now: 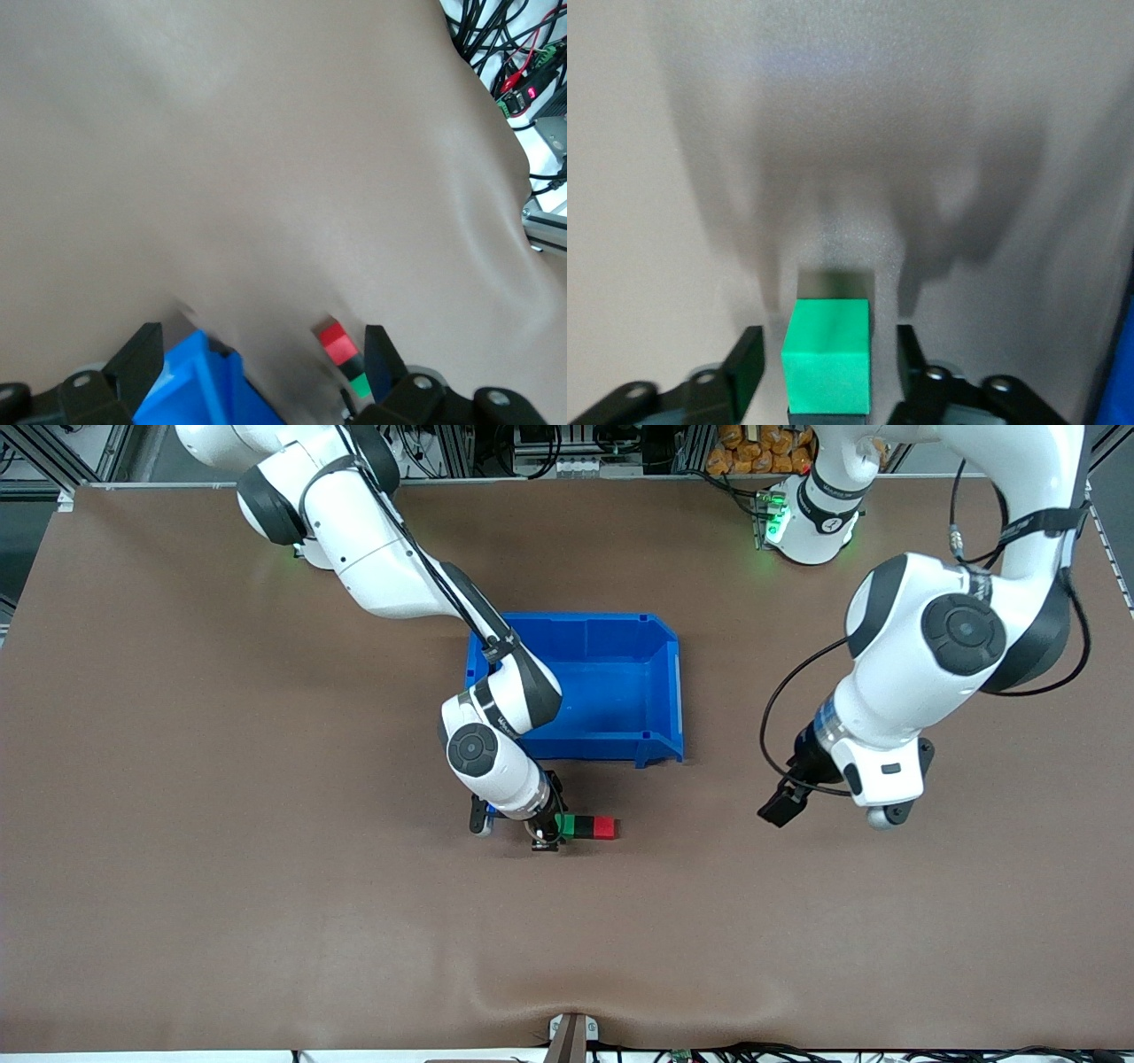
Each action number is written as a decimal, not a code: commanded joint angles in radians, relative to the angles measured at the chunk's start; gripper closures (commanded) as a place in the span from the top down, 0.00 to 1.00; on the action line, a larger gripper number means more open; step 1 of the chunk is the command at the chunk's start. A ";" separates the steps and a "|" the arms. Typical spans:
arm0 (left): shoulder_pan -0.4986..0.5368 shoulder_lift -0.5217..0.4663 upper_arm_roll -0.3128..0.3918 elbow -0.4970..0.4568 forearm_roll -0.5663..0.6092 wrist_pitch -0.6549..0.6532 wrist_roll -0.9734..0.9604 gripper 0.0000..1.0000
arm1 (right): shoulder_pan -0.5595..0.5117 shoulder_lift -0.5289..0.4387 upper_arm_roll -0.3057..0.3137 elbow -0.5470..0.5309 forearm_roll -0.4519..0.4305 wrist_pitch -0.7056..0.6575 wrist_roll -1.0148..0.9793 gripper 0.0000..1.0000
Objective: Attach green and red cubes to black cube
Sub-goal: 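Place the red cube against the black cube and open the left gripper, then place the green cube against the black cube, open the right gripper, withdraw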
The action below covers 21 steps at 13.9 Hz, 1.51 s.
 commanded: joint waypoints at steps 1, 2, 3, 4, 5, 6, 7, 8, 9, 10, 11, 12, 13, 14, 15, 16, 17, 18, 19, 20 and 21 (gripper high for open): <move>0.038 -0.089 -0.010 -0.094 0.000 0.007 0.100 1.00 | -0.013 0.013 -0.004 0.031 0.004 -0.005 0.003 1.00; 0.041 -0.111 -0.010 -0.114 0.000 0.006 0.142 1.00 | -0.022 0.011 -0.004 0.030 0.003 -0.010 -0.016 1.00; 0.052 -0.132 -0.010 -0.142 0.000 0.007 0.189 1.00 | -0.027 0.007 -0.005 0.025 0.003 -0.014 -0.046 1.00; 0.070 -0.158 -0.010 -0.163 0.000 0.006 0.240 1.00 | -0.037 0.005 -0.007 0.025 0.001 -0.030 -0.079 1.00; 0.081 -0.175 -0.010 -0.179 0.000 0.006 0.284 1.00 | -0.057 0.000 -0.007 0.025 0.003 -0.051 -0.102 1.00; 0.089 -0.192 -0.010 -0.188 -0.002 -0.002 0.335 1.00 | -0.072 -0.006 -0.005 0.025 0.003 -0.076 -0.133 1.00; 0.101 -0.198 -0.010 -0.186 -0.002 -0.016 0.381 1.00 | -0.088 -0.016 -0.005 0.028 0.003 -0.109 -0.158 1.00; 0.118 -0.208 -0.010 -0.182 -0.002 -0.034 0.425 1.00 | -0.102 -0.027 -0.005 0.028 0.003 -0.141 -0.182 1.00; 0.130 -0.223 -0.010 -0.185 -0.002 -0.051 0.467 1.00 | -0.117 -0.038 -0.005 0.030 0.004 -0.168 -0.211 1.00; 0.142 -0.234 -0.010 -0.182 -0.003 -0.072 0.511 1.00 | -0.131 -0.047 -0.005 0.030 0.004 -0.189 -0.243 1.00; 0.158 -0.241 -0.010 -0.182 -0.003 -0.088 0.563 1.00 | -0.145 -0.050 -0.005 0.030 0.003 -0.208 -0.279 1.00; 0.168 -0.251 -0.008 -0.179 -0.005 -0.117 0.640 1.00 | -0.158 -0.056 -0.005 0.031 0.003 -0.214 -0.321 1.00; 0.170 -0.255 -0.002 -0.174 -0.005 -0.150 0.715 1.00 | -0.172 -0.059 -0.005 0.031 0.003 -0.215 -0.361 1.00; 0.172 -0.263 0.004 -0.163 -0.005 -0.180 0.789 1.00 | -0.186 -0.064 -0.005 0.031 0.003 -0.217 -0.389 1.00; 0.193 -0.267 0.004 -0.159 -0.003 -0.206 0.852 1.00 | -0.201 -0.075 -0.007 0.030 0.003 -0.217 -0.411 1.00; 0.213 -0.283 0.001 -0.156 -0.002 -0.227 0.924 1.00 | -0.214 -0.084 -0.007 0.030 0.001 -0.217 -0.432 1.00; 0.215 -0.292 0.001 -0.154 0.001 -0.253 1.000 1.00 | -0.234 -0.093 -0.005 0.030 0.004 -0.217 -0.446 1.00; 0.215 -0.300 0.003 -0.145 0.010 -0.287 1.057 1.00 | -0.256 -0.098 -0.004 0.030 0.009 -0.217 -0.455 1.00; 0.215 -0.309 0.003 -0.133 0.015 -0.319 1.097 1.00 | -0.275 -0.113 -0.002 0.028 0.010 -0.218 -0.463 1.00; 0.215 -0.318 0.001 -0.127 0.017 -0.354 1.131 1.00 | -0.284 -0.119 0.001 0.021 0.010 -0.220 -0.481 1.00; 0.215 -0.330 0.001 -0.111 0.017 -0.379 1.166 1.00 | -0.286 -0.121 0.000 0.021 0.009 -0.228 -0.497 1.00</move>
